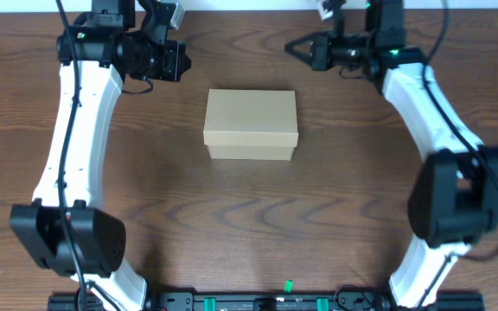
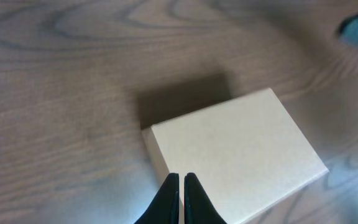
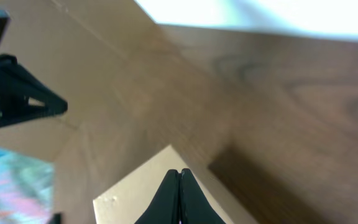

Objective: Pack container

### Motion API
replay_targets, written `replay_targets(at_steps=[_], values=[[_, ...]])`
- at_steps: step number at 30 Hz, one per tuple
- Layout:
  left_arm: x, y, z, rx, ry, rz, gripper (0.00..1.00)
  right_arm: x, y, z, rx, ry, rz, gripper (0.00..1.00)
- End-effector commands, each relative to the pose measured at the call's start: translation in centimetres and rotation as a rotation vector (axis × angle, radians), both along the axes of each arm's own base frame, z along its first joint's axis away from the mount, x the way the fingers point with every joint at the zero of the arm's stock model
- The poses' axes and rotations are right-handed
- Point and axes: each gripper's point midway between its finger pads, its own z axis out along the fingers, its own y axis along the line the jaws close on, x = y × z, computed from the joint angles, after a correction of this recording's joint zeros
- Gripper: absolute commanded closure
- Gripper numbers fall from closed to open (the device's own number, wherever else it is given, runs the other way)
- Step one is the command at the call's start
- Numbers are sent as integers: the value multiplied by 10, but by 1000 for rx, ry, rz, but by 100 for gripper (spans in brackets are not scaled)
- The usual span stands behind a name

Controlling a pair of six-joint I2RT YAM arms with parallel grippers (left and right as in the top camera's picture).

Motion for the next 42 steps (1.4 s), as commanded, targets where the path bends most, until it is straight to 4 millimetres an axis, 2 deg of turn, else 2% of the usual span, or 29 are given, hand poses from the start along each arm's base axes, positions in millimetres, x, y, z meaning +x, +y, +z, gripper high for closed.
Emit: replay_targets(at_steps=[1,4,7,11,14,17,21,25,31,36,42], values=[[-13,4,11,42,-21,-40,94,-2,-15,29,-100,-131,-59,98],[-31,3,4,62,37,-80,94,-18,-19,36,-134,-100,-66,99],[-44,-2,-4,86,68,-143,94,-34,-20,30,-176,-34,-72,98],[-47,-11,-17,94,85,-183,94,-61,-19,-2,-277,143,-84,99],[-51,-16,-35,93,131,-198,94,-85,-19,-28,-377,263,-84,99],[-57,-22,-55,94,170,-217,94,-103,-10,-41,-424,308,-42,99],[-63,-31,-72,96,192,-238,94,-119,0,-59,-457,346,-1,98],[-68,-35,-84,99,211,-243,94,-130,-3,-85,-480,403,1,99],[-73,-36,-107,90,250,-218,94,-146,-7,-110,-502,469,16,99],[-78,-35,-118,88,280,-208,94,-156,-5,-119,-520,474,49,99],[-85,-34,-126,90,308,-205,94,-153,-11,-125,-571,464,24,99]])
